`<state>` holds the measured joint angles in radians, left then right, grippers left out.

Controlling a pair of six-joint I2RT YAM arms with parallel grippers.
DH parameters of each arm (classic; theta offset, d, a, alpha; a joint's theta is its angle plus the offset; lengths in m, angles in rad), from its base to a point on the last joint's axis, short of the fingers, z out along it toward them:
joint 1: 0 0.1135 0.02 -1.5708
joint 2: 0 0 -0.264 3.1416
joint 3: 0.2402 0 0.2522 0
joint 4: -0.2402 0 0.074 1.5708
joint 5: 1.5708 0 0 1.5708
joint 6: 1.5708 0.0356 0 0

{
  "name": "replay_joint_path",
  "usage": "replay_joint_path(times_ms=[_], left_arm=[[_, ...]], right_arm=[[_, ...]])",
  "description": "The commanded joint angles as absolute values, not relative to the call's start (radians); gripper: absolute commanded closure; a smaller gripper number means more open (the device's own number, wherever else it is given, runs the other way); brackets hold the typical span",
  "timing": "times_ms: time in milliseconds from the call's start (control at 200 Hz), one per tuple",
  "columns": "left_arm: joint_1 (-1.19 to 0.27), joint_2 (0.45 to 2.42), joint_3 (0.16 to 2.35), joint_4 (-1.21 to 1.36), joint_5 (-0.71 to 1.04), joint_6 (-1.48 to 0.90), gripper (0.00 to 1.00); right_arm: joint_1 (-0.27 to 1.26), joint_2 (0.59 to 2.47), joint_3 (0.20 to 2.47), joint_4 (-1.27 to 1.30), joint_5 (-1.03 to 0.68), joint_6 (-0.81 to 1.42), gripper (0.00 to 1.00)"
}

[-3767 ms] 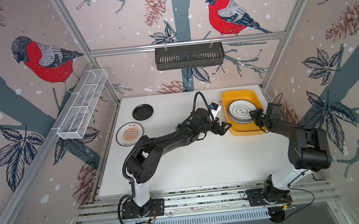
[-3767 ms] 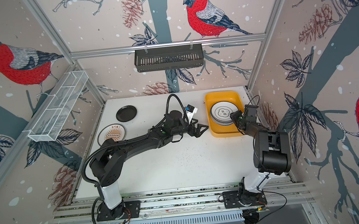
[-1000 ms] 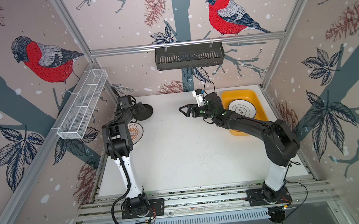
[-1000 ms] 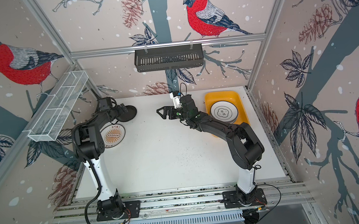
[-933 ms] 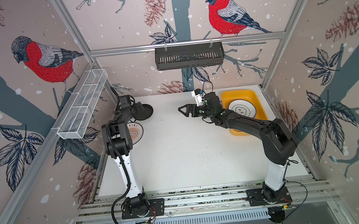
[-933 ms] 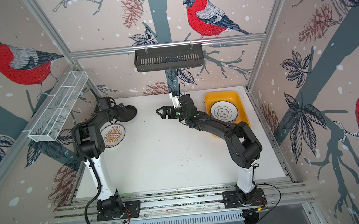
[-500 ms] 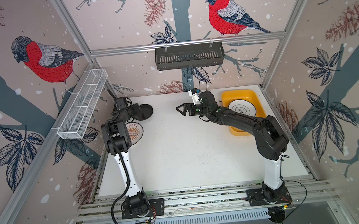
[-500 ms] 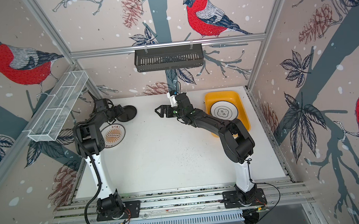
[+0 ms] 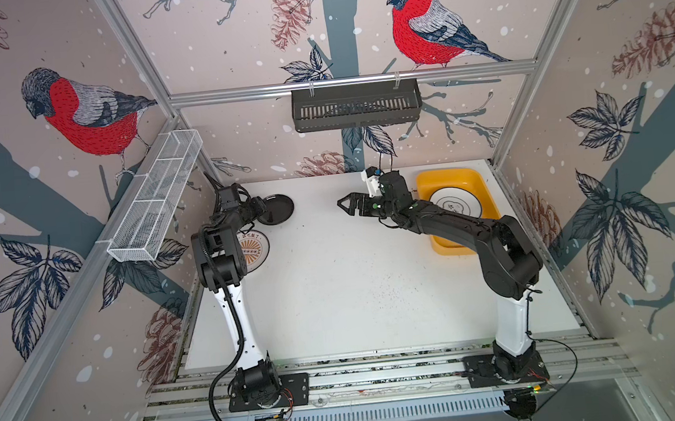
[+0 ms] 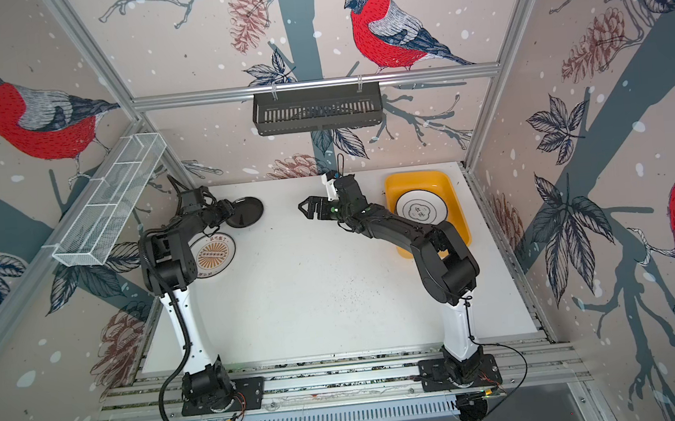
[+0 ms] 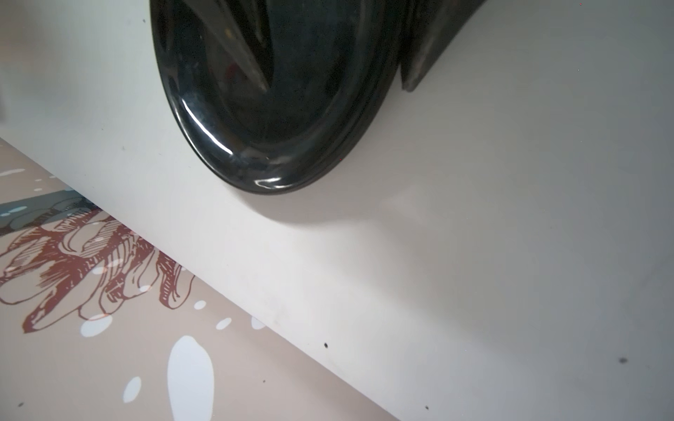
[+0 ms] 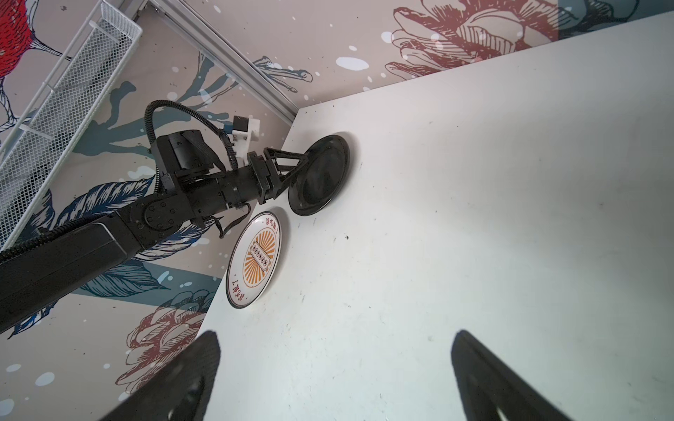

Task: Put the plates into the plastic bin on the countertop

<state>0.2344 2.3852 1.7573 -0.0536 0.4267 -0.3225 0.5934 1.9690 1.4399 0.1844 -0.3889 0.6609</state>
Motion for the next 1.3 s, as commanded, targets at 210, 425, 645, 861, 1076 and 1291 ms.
replay_joint_path(times_ms=[210, 425, 645, 861, 1076, 1291], left_arm=[[0.205, 2.317, 1.606, -0.054, 0.518, -0.313, 0.61], [0.174, 2.271, 1.542, -0.047, 0.51, -0.314, 0.87], [0.145, 2.22, 1.495, -0.013, 0.533, -0.355, 0.91], [0.117, 2.169, 1.458, 0.022, 0.569, -0.397, 0.93], [0.093, 2.086, 1.381, 0.093, 0.628, -0.479, 0.94], [0.054, 1.963, 1.246, 0.206, 0.672, -0.58, 0.94]], right_arm=[[0.58, 1.91, 1.369, 0.233, -0.351, 0.691, 0.0], [0.562, 1.847, 1.283, 0.262, -0.323, 0.718, 0.0], [0.54, 1.785, 1.19, 0.29, -0.295, 0.757, 0.0], [0.52, 1.71, 1.105, 0.312, -0.277, 0.767, 0.0], [0.497, 1.63, 1.027, 0.331, -0.265, 0.771, 0.0], [0.461, 1.566, 0.979, 0.3, -0.265, 0.765, 0.0]])
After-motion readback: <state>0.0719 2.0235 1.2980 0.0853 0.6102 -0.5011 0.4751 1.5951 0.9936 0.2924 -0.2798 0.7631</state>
